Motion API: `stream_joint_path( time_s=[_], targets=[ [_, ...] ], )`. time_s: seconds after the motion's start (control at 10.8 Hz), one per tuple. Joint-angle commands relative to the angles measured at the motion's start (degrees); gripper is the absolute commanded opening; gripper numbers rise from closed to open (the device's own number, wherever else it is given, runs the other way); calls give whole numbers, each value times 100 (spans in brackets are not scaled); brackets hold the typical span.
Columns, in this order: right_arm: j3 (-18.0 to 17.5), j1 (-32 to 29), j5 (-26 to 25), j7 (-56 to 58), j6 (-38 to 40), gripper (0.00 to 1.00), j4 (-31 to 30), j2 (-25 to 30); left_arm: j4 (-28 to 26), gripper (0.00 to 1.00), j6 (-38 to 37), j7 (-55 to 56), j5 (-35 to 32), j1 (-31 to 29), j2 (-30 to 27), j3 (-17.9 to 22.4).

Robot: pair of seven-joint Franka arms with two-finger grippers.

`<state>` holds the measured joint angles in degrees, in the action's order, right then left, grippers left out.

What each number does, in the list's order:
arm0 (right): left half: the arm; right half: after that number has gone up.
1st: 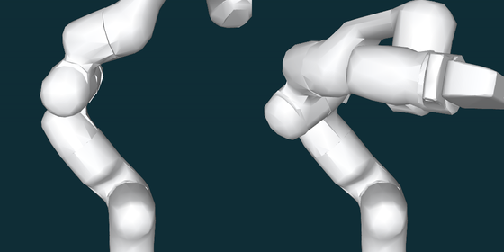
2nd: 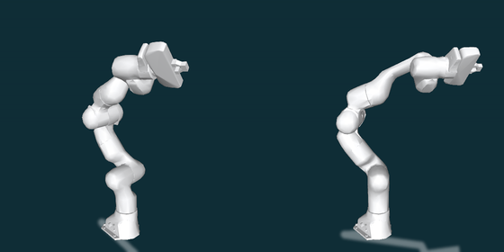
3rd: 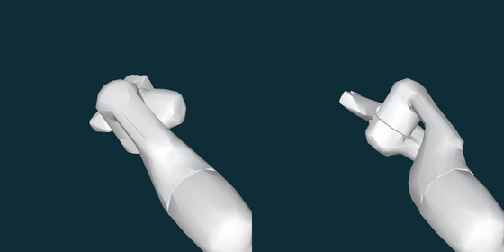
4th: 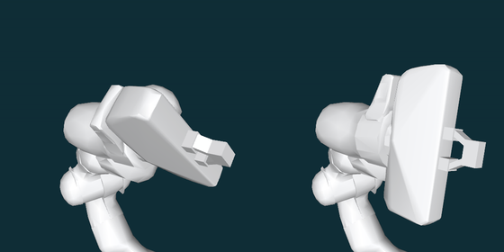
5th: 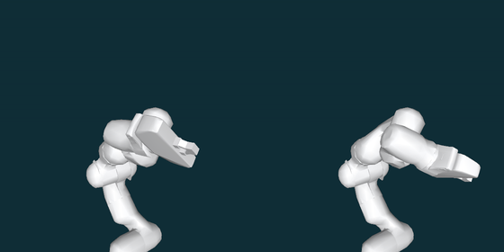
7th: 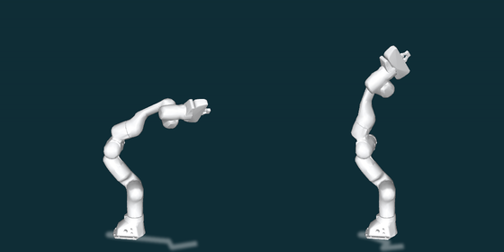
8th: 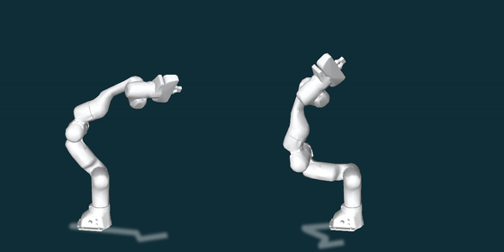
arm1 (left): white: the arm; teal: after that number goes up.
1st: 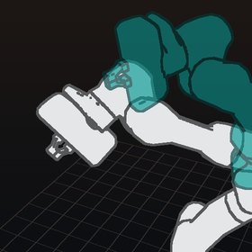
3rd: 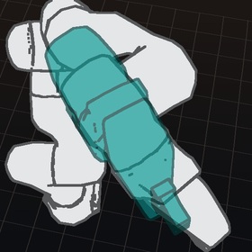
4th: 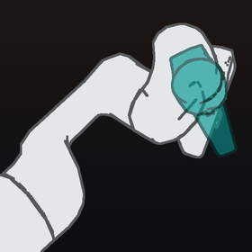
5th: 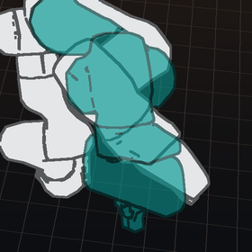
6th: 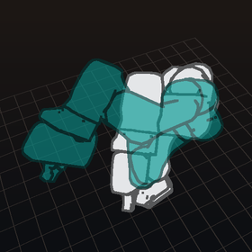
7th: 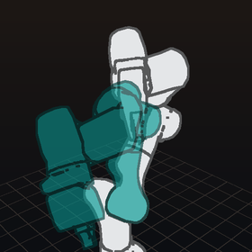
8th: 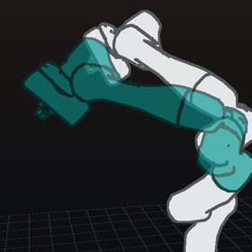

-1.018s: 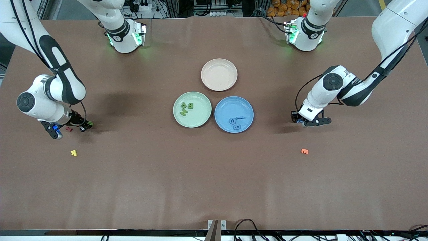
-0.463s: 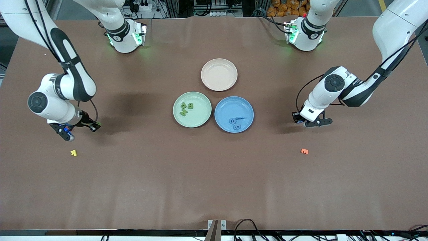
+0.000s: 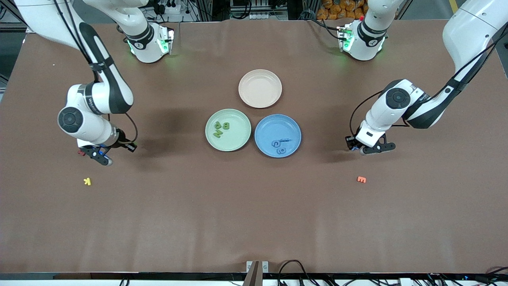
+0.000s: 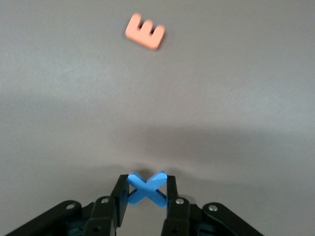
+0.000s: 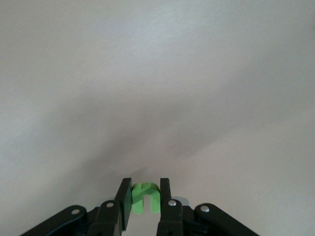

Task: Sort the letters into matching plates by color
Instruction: 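Carry the green n and blue x to matching plates with both grippers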

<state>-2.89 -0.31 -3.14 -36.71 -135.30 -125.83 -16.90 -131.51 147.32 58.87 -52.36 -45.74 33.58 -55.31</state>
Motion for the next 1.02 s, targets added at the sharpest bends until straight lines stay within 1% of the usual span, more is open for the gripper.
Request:
stream_joint_path(
  time_s=[0.0, 0.19, 0.28, 0.37, 0.56, 0.74, 0.93],
  targets=[
    [8, 434, 138, -47, 467, 28, -126, 449, 546, 0, -834, 98, 725, 161, -79, -391],
    [-53, 707, 217, -38, 653, 28, -126, 573, 863, 0, -1221, 125, 1402, 180, -88, -707],
    [-89, 847, 226, -38, 775, 28, -126, 591, 1012, 0, -1449, 212, 1596, 206, -88, -874],
    [-133, 1014, 226, -47, 803, 28, -134, 643, 1127, 0, -1565, 578, 1667, 406, -88, -937],
    [-264, 1234, 226, -81, 803, 28, -126, 653, 1311, 0, -1662, 1124, 1677, 837, -53, -920],
    [-265, 1690, 226, -230, 777, 28, -99, 591, 1479, 0, -1680, 1538, 1686, 1049, -27, -920],
    [-256, 2156, 226, -397, 803, 28, -3, 521, 1593, 0, -1680, 1986, 1694, 1373, 8, -815]
  ],
)
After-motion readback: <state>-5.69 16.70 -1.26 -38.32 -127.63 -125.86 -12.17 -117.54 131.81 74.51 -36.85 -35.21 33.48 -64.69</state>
